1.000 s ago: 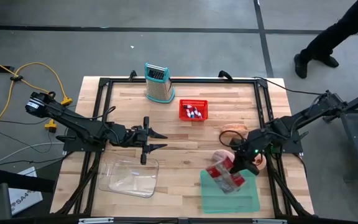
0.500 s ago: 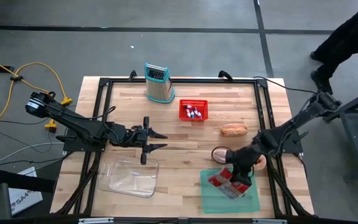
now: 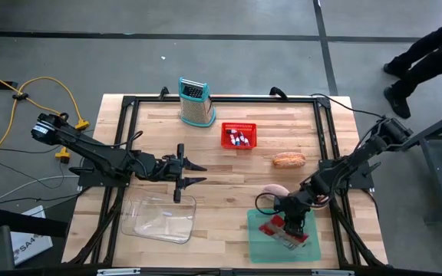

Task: Pick & Place Food Item
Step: Put the popcorn bag into the green bin, then put the bread into the transparent bin

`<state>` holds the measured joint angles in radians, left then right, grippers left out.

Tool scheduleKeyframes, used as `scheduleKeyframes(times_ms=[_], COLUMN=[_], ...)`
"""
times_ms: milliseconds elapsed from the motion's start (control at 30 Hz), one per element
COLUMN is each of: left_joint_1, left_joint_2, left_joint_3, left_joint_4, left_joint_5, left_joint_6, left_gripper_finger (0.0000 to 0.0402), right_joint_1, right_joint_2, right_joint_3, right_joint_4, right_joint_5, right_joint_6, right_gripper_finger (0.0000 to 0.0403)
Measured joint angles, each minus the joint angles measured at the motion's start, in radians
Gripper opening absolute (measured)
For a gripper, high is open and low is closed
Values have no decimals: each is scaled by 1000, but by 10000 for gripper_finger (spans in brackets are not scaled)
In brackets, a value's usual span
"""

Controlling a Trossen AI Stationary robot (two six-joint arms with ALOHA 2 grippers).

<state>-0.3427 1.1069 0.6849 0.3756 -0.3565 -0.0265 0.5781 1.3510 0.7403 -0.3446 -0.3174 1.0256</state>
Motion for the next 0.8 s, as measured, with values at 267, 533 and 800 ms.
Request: scheduleKeyframes(times_ms=[267,533,800], left_joint_1=[0,0,0], left_joint_2=[0,0,0], left_joint_3=[0,0,0], left_joint_4=[0,0,0], left_joint_5=[0,-1,-1], left_joint_6=[0,0,0], left_gripper_finger=[124,124,124], right_joint_1=[-2,-2,-2], right_joint_2=[0,0,0], right_joint_3=[0,0,0], right_joint_4=[36,42,42], right_joint_5=[30,29,26], right_joint_6=[-4,-5,-9], right_gripper_finger=[58,68,68])
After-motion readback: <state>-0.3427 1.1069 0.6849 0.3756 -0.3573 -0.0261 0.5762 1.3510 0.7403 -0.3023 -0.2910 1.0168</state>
